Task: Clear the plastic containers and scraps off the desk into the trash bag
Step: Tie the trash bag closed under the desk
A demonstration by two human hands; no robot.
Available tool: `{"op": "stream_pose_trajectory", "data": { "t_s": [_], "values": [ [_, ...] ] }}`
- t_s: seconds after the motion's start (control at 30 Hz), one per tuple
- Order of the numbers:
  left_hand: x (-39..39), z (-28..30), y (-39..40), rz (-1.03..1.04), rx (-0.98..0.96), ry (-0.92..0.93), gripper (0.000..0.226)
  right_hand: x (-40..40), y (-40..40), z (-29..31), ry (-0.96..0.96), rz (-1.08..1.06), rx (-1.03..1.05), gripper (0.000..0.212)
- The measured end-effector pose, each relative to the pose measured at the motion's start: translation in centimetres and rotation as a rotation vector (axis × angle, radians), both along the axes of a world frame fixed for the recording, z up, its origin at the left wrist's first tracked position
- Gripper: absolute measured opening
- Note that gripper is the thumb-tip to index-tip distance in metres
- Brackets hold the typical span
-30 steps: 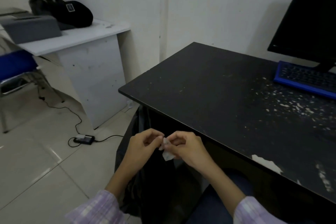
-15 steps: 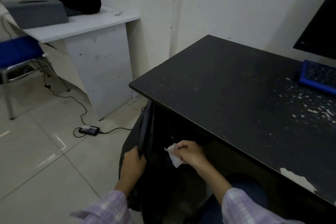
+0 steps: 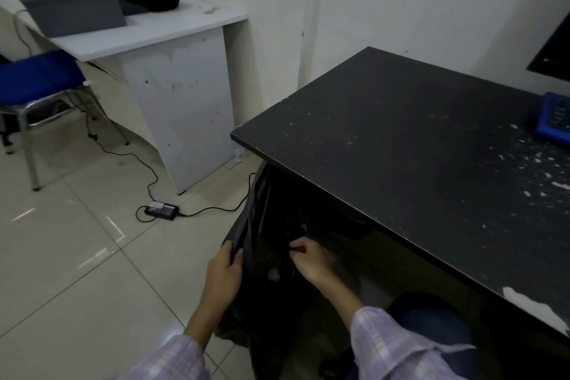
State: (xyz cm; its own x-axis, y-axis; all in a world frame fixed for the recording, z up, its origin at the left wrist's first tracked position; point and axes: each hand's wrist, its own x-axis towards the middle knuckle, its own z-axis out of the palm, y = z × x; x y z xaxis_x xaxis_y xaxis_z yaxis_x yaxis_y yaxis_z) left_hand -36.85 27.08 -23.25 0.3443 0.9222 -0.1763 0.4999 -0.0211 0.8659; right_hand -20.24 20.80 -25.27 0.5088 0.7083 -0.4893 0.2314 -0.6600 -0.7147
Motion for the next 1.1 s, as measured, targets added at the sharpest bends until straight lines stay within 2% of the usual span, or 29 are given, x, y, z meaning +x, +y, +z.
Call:
{"op": "stream_pose_trajectory", "data": {
  "t_s": [0.2, 0.37, 0.43, 0.5, 0.6, 0.67, 0.73, 0.83, 0.93, 1.03, 1.1],
  "values": [
    [-0.3, 0.7, 0.0, -0.004, -0.067, -0.094, 0.017, -1.0, -2.5, -5.2, 0.183, -0.166, -0.199, 0.076],
    [-0.6, 0.9, 0.4, 0.024, -0.158, -0.141, 0.022, -2.3, -3.3, -7.1, 0.641, -0.454, -0.284, 0.089],
    [-0.5, 1.2, 0.3, 0.04, -0.184, -0.175, 0.026, -2.5, -3.1, -8.4, 0.8, -0.532, -0.179, 0.078],
    [-0.7, 1.8, 0.0, 0.065, -0.161, -0.183, 0.032, -2.6, -3.2, -8.9, 0.861, -0.614, -0.065, 0.053],
    [-1.1, 2.9, -0.5, 0.075, -0.091, -0.137, 0.038, -2.2, -4.0, -7.5, 0.899, -0.698, -0.021, 0.015],
    [-1.5, 3.1, -0.5, 0.046, -0.046, -0.069, 0.053, -1.6, -4.5, -7.0, 0.971, -0.73, -0.001, 0.014],
    [-1.8, 2.5, -0.3, 0.013, 0.069, 0.04, 0.058, -1.3, -5.1, -6.3, 1.006, -0.754, 0.037, 0.018],
    [-2.1, 1.9, -0.3, 0.016, 0.233, 0.188, 0.04, -1.1, -5.8, -4.9, 0.966, -0.744, 0.098, 0.011],
    [-2.5, 2.1, 0.0, 0.056, 0.329, 0.241, 0.022, -0.5, -5.9, -3.2, 1.015, -0.794, 0.281, 0.007],
    [-3.0, 2.5, 1.1, 0.103, 0.334, 0.229, 0.02, 0.6, -6.0, -1.7, 1.103, -0.911, 0.425, 0.009],
    [-3.2, 2.8, 1.9, 0.125, 0.315, 0.187, 0.027, 1.4, -6.2, -0.7, 1.154, -0.935, 0.471, 0.011]
  ]
}}
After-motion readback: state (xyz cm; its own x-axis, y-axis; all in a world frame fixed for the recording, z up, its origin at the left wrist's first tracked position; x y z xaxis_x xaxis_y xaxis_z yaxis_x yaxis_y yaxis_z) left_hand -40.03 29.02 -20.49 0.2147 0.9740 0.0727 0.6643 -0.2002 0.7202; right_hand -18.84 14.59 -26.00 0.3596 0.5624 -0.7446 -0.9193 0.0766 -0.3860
